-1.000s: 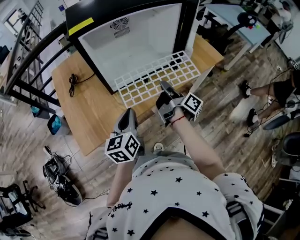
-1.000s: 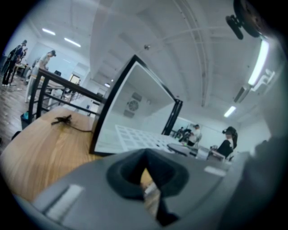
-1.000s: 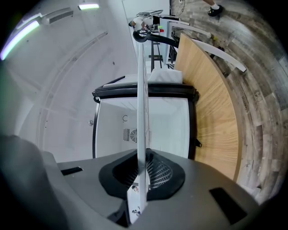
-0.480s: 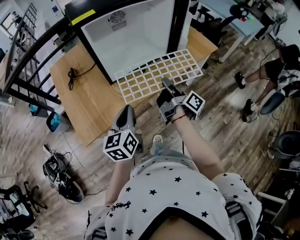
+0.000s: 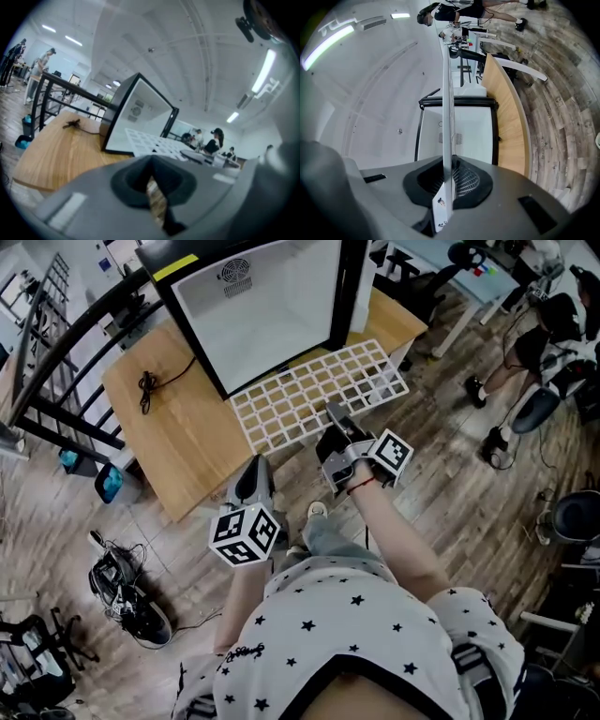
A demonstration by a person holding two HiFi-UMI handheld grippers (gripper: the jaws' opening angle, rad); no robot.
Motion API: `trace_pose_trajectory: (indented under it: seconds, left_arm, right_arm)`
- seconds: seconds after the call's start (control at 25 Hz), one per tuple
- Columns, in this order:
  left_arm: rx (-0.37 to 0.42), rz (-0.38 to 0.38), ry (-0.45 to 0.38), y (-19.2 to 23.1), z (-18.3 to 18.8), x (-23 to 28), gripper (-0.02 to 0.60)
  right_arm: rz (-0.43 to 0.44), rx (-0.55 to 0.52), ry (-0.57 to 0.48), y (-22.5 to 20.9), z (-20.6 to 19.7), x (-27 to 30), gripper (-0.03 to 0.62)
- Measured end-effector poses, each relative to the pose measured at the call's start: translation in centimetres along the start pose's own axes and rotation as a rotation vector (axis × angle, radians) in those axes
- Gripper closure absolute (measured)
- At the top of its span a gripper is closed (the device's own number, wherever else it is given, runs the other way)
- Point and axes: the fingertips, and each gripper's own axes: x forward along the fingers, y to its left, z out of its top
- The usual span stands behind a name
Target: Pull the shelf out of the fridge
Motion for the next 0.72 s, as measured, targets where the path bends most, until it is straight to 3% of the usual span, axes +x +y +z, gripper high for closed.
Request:
trace_pose_trajectory:
  seconds: [0.72]
  left_arm:
    - [0.008, -0.039, -0.002, -1.6, -1.9, -4.1, 0.575]
  right_arm:
    - [-0.020, -0.024, -0.039, -0.5, -1.7, -7.3, 0.556]
